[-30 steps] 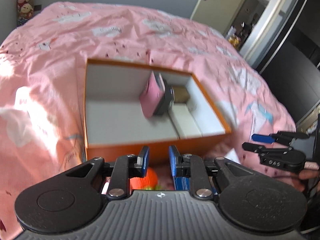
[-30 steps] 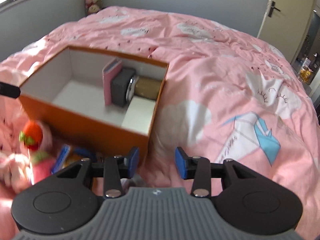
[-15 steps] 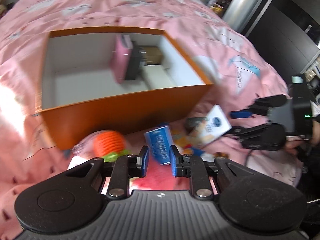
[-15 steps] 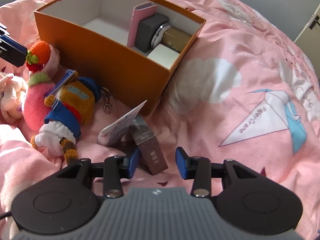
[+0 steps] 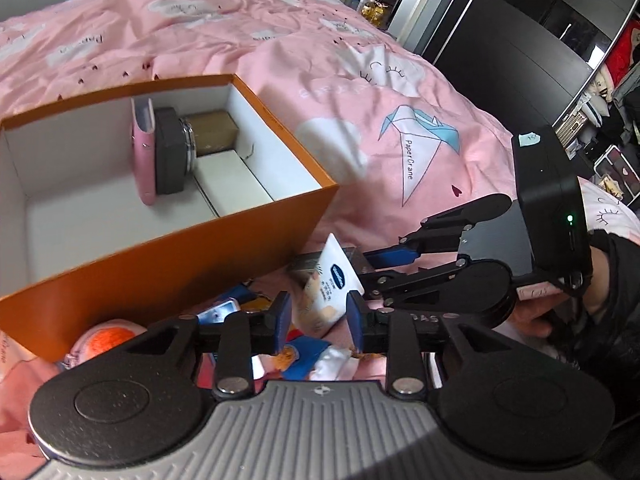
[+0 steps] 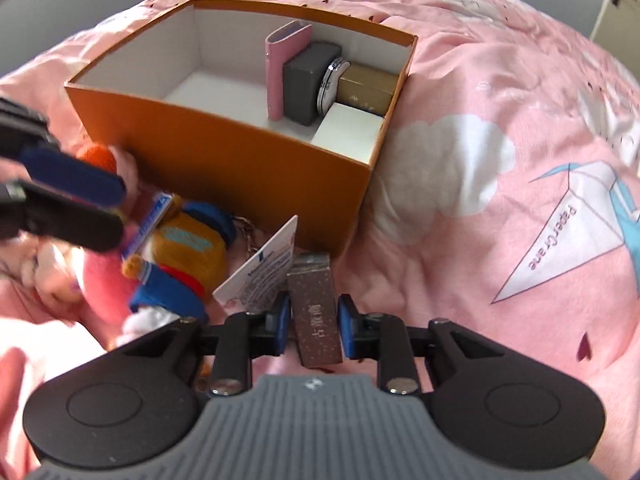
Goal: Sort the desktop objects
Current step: 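Grasp the Vaseline tube with the left tool while the right tool grasps the brown block, then carry the Vaseline tube with the left tool while the right tool carries the brown block over the box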
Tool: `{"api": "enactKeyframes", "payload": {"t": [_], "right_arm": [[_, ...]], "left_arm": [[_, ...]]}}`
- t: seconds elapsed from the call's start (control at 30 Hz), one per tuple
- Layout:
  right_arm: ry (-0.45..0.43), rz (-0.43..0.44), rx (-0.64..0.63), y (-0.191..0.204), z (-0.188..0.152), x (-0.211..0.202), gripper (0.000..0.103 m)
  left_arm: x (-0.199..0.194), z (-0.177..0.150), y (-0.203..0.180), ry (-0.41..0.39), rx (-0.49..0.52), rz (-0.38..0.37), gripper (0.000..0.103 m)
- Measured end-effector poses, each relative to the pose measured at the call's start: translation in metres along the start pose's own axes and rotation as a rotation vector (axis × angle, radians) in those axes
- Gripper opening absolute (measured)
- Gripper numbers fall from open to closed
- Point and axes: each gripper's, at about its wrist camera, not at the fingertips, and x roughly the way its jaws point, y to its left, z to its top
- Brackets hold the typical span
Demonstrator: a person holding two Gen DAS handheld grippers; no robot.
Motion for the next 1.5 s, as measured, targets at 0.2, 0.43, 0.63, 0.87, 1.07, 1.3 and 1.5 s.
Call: {"api": "enactKeyframes", "payload": {"t": [0.2,0.43,0.63,0.87,1.07,1.3,1.5], "right_arm": [[-0.005,-0.016,0.006,0.005,-0.001,0.004,0.027],[-0.014,-0.009,-0.006,0.008,-0.003,0.005,0.027],[-0.021,-0.003,-0.017,0.012,-0.003,0.005,0.028],[-0.007,-0.012,-0.018,0.012,-0.002,0.013,0.029],[-0.018,-0.008,0.017,0.005,-0.004,0.014,0.028],[-0.056,0.007,0.093,-0.007,-0.002,-0.002,0.025],[-0.093,0.018,0.099,-0.009,0.003,-0.027,0.025]], "left_arm": [[0.02,0.007,-0.003,0.014,-0.032,-0.011,0.035],[0.032,0.017,-0.01,0.015,-0.035,-0.028,0.035],[0.053,0.018,-0.003,0.051,-0.059,0.023,0.025],[0.066,0.017,0.001,0.062,-0.06,0.04,0.017],[0.068,0.012,0.012,0.041,-0.066,0.035,0.01],[0.043,0.008,0.015,-0.024,-0.059,0.006,0.008],[0.01,0.008,0.02,-0.082,-0.083,-0.021,0.008]]}}
